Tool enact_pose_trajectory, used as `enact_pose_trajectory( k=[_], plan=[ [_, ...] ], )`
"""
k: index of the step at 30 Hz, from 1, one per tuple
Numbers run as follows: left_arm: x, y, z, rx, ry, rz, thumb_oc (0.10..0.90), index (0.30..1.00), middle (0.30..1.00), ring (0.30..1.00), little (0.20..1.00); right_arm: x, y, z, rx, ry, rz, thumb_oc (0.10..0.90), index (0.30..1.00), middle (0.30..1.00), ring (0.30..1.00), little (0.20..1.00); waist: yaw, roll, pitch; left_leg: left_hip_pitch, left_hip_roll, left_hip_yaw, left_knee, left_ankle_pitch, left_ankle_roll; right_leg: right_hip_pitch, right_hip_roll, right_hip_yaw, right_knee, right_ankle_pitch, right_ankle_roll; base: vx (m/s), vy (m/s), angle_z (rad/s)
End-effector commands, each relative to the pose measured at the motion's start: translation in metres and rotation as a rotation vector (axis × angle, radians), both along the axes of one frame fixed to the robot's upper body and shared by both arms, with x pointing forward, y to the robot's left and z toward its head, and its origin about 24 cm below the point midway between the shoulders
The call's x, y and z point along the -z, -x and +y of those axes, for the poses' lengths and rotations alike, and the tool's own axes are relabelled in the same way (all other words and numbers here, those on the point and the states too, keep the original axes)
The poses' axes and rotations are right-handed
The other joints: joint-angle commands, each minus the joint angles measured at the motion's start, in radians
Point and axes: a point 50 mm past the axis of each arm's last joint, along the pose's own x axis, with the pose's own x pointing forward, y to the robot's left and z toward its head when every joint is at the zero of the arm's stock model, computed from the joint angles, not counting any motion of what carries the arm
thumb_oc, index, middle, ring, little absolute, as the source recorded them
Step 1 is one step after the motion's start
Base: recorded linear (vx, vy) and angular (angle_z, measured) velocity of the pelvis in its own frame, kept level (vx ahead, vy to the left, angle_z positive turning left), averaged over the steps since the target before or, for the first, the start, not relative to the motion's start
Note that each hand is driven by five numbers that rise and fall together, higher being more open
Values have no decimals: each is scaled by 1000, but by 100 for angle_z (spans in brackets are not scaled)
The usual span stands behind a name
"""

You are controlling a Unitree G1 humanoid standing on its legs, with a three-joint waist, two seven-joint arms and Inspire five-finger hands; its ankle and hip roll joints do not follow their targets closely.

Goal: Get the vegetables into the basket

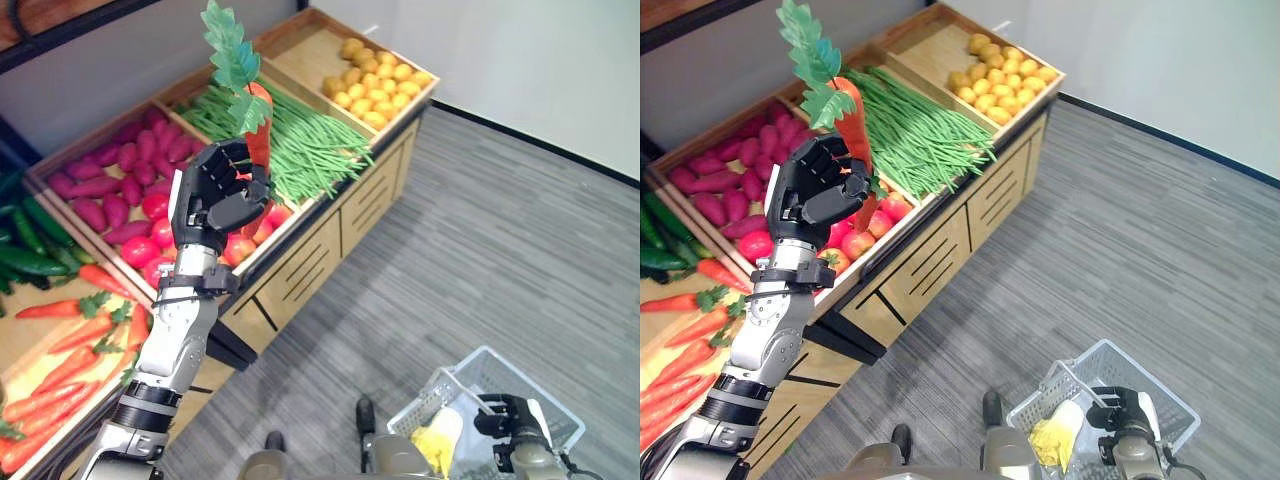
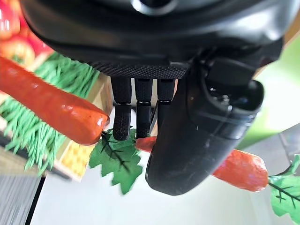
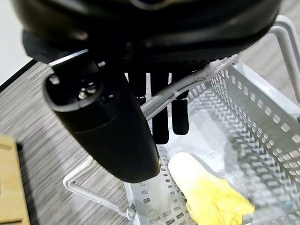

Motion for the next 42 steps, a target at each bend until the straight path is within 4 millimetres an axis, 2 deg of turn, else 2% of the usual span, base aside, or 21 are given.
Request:
enact_pose_trajectory(
  k=[1,5,7,8,11,12,13,16,18,20,22,24,28,29,31,32,33,34,37,39,42],
  plan=[
    [-59,14,-5,48,-10,-316,400,300,300,300,300,-8,15,-21,-9,91,17,400,300,300,300,300,-11,-15,-34,-42,18,76,44,24,7,54,-88,-63,112,-143,96,-4,271,-55],
    [-55,14,-14,102,-31,-297,400,300,300,300,300,-8,8,-15,-27,75,1,400,300,300,300,300,-25,-27,-42,-10,-24,144,12,0,39,8,-126,-3,130,-105,137,-26,309,-49],
    [-50,12,-19,129,-42,-279,400,300,300,300,300,-9,-4,-9,-67,74,-9,400,300,300,300,300,-29,-39,-44,-3,-57,200,14,-24,63,-39,-163,47,125,-32,189,-95,378,-87],
    [-48,11,-16,123,-50,-271,400,300,300,300,300,-14,-20,-5,-89,78,-56,400,300,300,300,300,-13,-42,-36,-5,-62,244,20,-31,73,-83,-173,24,137,8,198,-163,235,-98],
    [-47,10,-12,120,-53,-262,400,300,300,300,300,-18,-34,1,-110,71,-100,400,300,300,300,300,5,-33,-23,-10,-44,291,27,-28,80,-104,-180,-81,214,-8,182,-119,120,-121],
    [-47,10,-12,120,-53,-262,400,300,300,300,300,-18,-34,1,-110,71,-101,400,300,300,300,300,4,-33,-22,-9,-44,291,26,-28,80,-103,-180,-81,215,-9,182,-85,73,-87],
    [-44,11,-9,115,-54,-250,400,300,300,300,300,-18,-36,4,-123,70,-106,400,300,300,300,300,14,-29,-23,-11,-33,317,33,-28,85,-93,-190,-142,258,-32,168,-78,67,-21],
    [-42,12,-8,122,-58,-239,400,300,300,300,300,-17,-33,3,-124,72,-95,400,300,300,300,300,24,-24,-35,-8,-25,349,33,-30,90,-63,-200,-196,318,-76,154,-72,18,-49],
    [-39,14,-6,124,-65,-226,400,300,300,300,300,-13,-28,5,-119,60,-80,400,300,300,300,300,29,-31,-56,-4,-19,373,22,-20,81,-41,-193,-192,293,-75,158,-4,-137,-46],
    [-37,14,-2,111,-51,-216,400,300,300,300,300,-9,-17,5,-100,48,-58,400,300,300,300,300,28,-45,-75,-6,2,403,34,-8,58,2,-171,-201,172,-102,151,22,-338,-55],
    [-33,13,-2,117,-28,-202,400,300,300,300,300,-8,-10,1,-85,50,-43,400,300,300,300,300,21,-43,-75,-3,26,407,37,9,37,27,-141,-202,124,-117,136,18,-363,-41],
    [-26,14,1,98,1,-174,400,300,300,300,300,-13,-7,-7,-87,70,-59,400,300,300,300,300,2,-27,-65,-2,67,398,51,39,4,41,-101,-200,120,-142,108,-14,-386,-29],
    [-24,12,0,104,17,-162,400,300,300,300,300,-19,-9,-13,-97,95,-81,400,300,300,300,300,-10,-20,-48,-30,91,376,138,36,-16,58,-84,-197,110,-152,85,-21,-201,-19],
    [-20,11,-2,105,29,-150,400,300,300,300,300,-26,-15,-18,-110,116,-104,400,300,300,300,300,-6,-18,-38,-41,84,313,188,39,-25,68,-76,-182,104,-155,72,0,-93,-9],
    [-18,12,-4,112,48,-143,400,300,300,300,300,-32,-23,-23,-115,140,-126,400,300,300,300,300,18,-13,-35,-51,45,178,168,46,-31,66,-70,-150,102,-154,71,8,-61,-27],
    [-18,12,-4,112,48,-144,400,300,300,300,300,-32,-23,-23,-114,140,-126,400,300,300,300,300,17,-14,-37,-53,45,178,166,49,-30,63,-71,-150,101,-152,71,14,-24,-56],
    [-16,12,-5,111,51,-137,400,300,300,300,300,-35,-27,-24,-120,147,-139,400,300,300,300,300,27,-14,-41,-63,33,124,135,39,-26,57,-70,-134,99,-150,73,33,-11,-59],
    [-15,12,-5,117,56,-134,400,300,300,300,300,-40,-30,-28,-131,164,-151,400,300,300,300,300,25,-10,-45,-63,42,106,90,40,-19,55,-70,-121,94,-142,79,36,-11,-45],
    [-14,11,-8,131,66,-130,400,300,300,300,300,-44,-35,-30,-154,178,-157,400,300,300,300,300,19,-2,-56,-43,44,127,54,37,-9,52,-67,-105,82,-136,84,37,56,-23],
    [-13,10,-16,172,66,-121,400,300,300,300,300,-53,-50,-33,-182,209,-176,400,300,300,300,300,15,6,-64,-7,33,169,9,31,4,50,-81,-85,64,-117,96,61,179,-32],
    [-13,10,-19,193,64,-118,400,300,300,300,300,-60,-59,-36,-197,231,-190,400,300,300,300,300,20,5,-64,10,25,195,-5,27,11,45,-89,-69,61,-107,105,19,89,-40]
  ],
)
